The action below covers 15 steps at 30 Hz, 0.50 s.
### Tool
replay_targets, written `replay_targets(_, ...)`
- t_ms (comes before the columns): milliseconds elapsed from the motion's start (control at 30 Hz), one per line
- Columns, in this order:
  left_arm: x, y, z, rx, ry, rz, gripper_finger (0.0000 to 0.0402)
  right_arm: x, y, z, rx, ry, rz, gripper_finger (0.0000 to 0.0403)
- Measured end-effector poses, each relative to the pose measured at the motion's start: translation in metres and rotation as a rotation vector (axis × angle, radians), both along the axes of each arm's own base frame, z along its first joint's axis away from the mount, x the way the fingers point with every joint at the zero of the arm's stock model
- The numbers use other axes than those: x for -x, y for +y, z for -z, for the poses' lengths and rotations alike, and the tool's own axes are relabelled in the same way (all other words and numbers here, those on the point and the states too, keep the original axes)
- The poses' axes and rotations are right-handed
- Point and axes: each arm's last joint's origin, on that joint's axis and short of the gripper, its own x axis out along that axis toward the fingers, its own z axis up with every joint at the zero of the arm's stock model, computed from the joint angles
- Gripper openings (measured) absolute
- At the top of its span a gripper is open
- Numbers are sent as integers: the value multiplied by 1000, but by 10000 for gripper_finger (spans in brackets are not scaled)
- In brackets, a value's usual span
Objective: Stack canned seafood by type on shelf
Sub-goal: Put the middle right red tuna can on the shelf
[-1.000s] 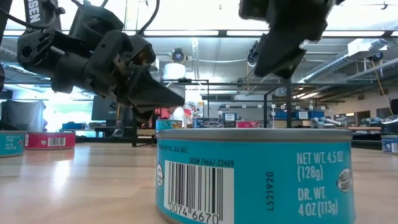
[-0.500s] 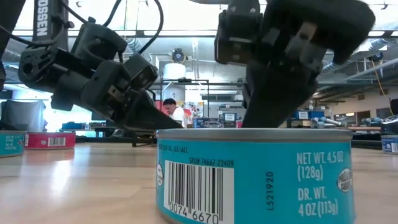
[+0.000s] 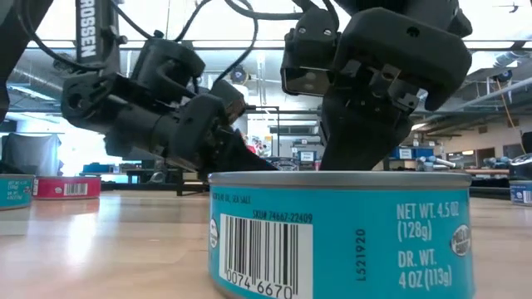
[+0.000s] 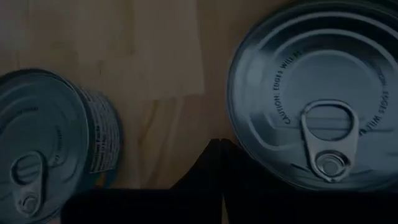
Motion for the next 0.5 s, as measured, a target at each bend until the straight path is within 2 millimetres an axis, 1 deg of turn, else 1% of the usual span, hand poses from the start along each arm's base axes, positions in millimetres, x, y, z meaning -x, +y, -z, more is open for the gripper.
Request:
replay_targets(100,-1,0,-1,2,-2,4,1,1,-3,-3,0,9,4,4)
replay_targets(167,-1,0,0,2,-1,4,1,2,-5,-8,-1,4,8,4)
replay_targets(300,-1,0,0,4,1,8,1,3,-10,-25,-11,-38,24,4)
replay_targets(500,-1,0,1,10,15,13,1,2,-21,-44,-40,-86,84,4)
